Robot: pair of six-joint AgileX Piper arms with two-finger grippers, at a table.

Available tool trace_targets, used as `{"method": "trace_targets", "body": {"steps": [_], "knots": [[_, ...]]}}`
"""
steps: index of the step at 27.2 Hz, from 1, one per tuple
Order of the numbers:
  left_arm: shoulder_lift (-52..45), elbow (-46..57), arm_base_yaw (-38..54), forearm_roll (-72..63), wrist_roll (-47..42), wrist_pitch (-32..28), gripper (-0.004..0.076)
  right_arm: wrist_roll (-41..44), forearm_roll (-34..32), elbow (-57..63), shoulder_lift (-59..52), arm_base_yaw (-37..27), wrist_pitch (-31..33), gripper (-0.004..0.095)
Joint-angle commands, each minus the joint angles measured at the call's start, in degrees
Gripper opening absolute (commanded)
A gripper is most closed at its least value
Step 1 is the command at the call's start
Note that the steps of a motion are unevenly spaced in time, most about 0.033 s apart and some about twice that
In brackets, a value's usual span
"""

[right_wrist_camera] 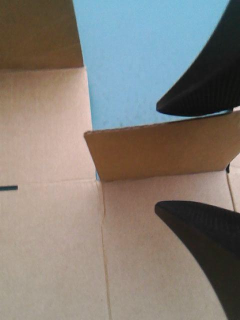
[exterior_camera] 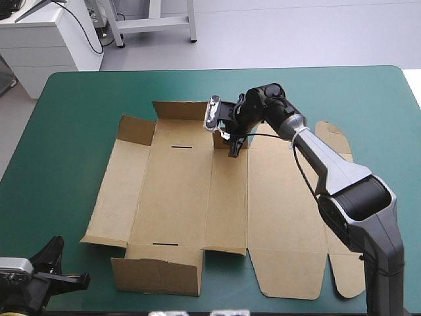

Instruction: Fold the box

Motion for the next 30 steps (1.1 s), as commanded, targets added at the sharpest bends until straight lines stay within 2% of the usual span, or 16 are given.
{"method": "trace_targets", "body": {"steps": [1, 3, 5, 7, 9, 12, 19, 23, 30], "knots": [[-0.5, -1.3, -0.1, 0.2, -0.1, -4.1, -0.0008, 12.3, -5.4, -7.4, -4.0, -0.1, -0.8, 0.0458], [-0.5, -1.3, -0.1, 0.2, -0.1, -4.2, -0.0008, 24.8, -13.6, -12.6, -5.0, -0.1, -0.1, 0.0272], [-0.5, -1.3, -0.1, 0.2, -0.1, -4.2, -0.0008, 33.3, -20.5, -16.6, -6.0, -0.2, 2.9, -0.0024], [-0.5, -1.3, -0.1, 0.6, -0.1, -4.3, -0.0008, 41.4, -24.5, -18.3, -6.9, -0.5, 6.1, -0.0011], [-0.4, -1.3, -0.1, 0.6, -0.1, -4.5, -0.0008, 51.1, -25.6, -18.3, -7.5, -1.3, 9.8, -0.0020], [0.2, -1.3, -0.1, 1.2, -0.1, -5.6, -0.0008, 50.9, -21.0, -17.9, -7.7, -3.3, 15.4, -0.0021], [9.6, -7.0, -0.1, 6.2, -0.1, -5.3, -0.0008, 52.4, -11.1, -16.2, -11.5, -7.6, 15.4, -0.0021], [18.2, -11.7, -0.1, 6.2, -0.1, -4.8, -0.0008, 53.4, -11.6, -11.3, -15.5, -8.3, 15.4, -0.0021], [37.2, -21.1, -0.1, 8.5, -0.3, 0.5, -0.0008, 56.6, -14.1, 6.0, -25.9, -10.7, 13.1, -0.0020]]}}
